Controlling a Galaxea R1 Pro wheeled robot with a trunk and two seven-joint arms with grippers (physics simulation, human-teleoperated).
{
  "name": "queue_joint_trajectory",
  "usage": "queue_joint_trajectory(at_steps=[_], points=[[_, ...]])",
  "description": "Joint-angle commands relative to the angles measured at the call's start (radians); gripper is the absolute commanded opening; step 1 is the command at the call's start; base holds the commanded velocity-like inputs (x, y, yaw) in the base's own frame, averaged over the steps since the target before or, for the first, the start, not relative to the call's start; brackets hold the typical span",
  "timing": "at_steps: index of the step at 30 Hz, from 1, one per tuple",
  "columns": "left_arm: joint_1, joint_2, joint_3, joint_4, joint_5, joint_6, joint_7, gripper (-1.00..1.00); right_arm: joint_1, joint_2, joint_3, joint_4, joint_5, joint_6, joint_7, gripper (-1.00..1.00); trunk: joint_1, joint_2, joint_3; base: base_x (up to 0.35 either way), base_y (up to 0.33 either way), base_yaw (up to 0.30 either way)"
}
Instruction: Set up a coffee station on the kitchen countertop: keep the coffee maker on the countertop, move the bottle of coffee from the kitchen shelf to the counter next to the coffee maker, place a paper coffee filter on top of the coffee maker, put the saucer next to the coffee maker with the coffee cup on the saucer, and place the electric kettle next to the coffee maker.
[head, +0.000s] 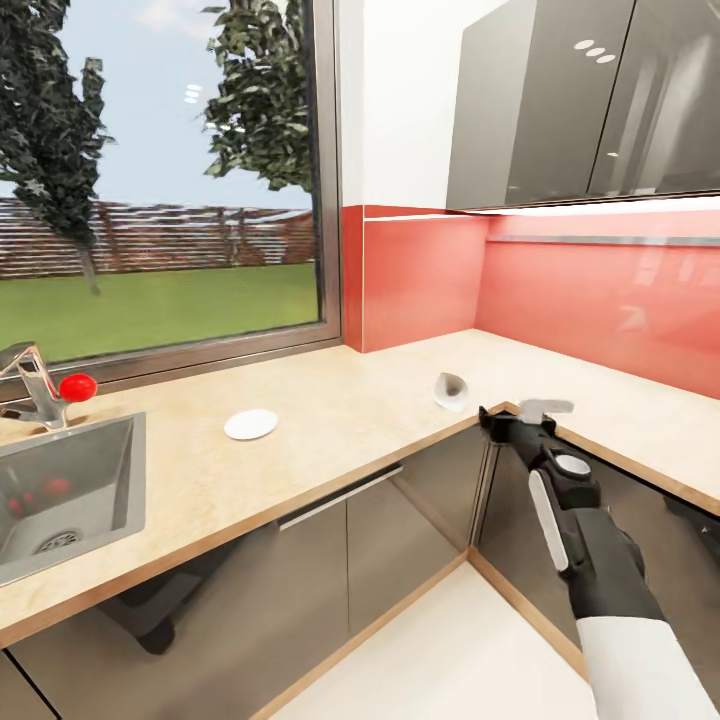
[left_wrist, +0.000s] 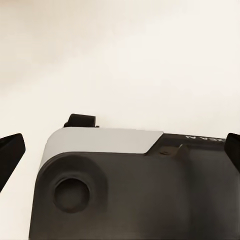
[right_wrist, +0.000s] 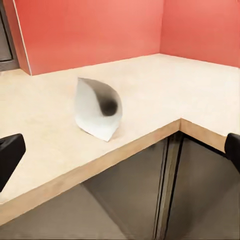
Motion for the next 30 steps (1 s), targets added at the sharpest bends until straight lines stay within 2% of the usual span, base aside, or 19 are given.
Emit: queue_joint_trajectory(at_steps=[1,2,6,8,9,13,16,18,30], points=[[0.0,-0.001,0.002,-0.002,0.009,-0.001,0.0,1.0,-0.021,0.002,0.0,0.025,-0.001,0.006,-0.001,1.0,0.0,-0.001,-0.001,0.0,0.0,0.0],[0.0,-0.001,0.003,-0.001,0.009,0.0,0.0,1.0,-0.061,0.005,0.001,0.084,-0.001,0.006,-0.007,1.0,0.0,-0.001,-0.001,0.0,0.0,0.0],[0.0,-0.004,0.002,0.002,0.01,0.0,0.0,1.0,-0.144,0.014,0.001,0.214,-0.003,0.002,-0.044,1.0,0.0,-0.001,-0.001,0.0,0.0,0.0],[0.0,-0.013,0.002,0.01,0.01,0.0,0.0,1.0,-0.207,0.028,0.001,0.313,-0.003,-0.014,-0.082,1.0,0.0,-0.001,-0.001,0.0,0.0,0.0],[0.0,-0.018,0.002,0.014,0.01,0.0,0.0,1.0,-0.244,0.037,0.001,0.388,-0.003,-0.04,-0.102,1.0,0.0,-0.001,-0.001,0.0,0.0,0.0],[0.0,-0.027,0.002,0.019,0.01,-0.001,0.0,1.0,-0.318,0.065,0.004,0.578,0.001,-0.134,-0.13,1.0,0.0,-0.001,-0.001,0.0,0.0,0.0],[0.0,-0.045,0.006,0.019,0.011,-0.004,0.001,1.0,-0.3,0.048,0.003,0.593,0.005,-0.13,-0.135,1.0,0.0,-0.001,-0.001,0.0,0.0,0.0],[0.0,-0.047,0.006,0.019,0.011,-0.004,0.001,1.0,-0.3,0.04,0.003,0.604,0.005,-0.13,-0.135,1.0,0.0,-0.001,-0.001,0.0,0.0,0.0],[0.0,-0.047,0.006,0.019,0.011,-0.004,0.001,1.0,-0.3,0.04,0.003,0.616,0.005,-0.13,-0.135,1.0,0.0,-0.001,-0.001,0.0,0.0,0.0]])
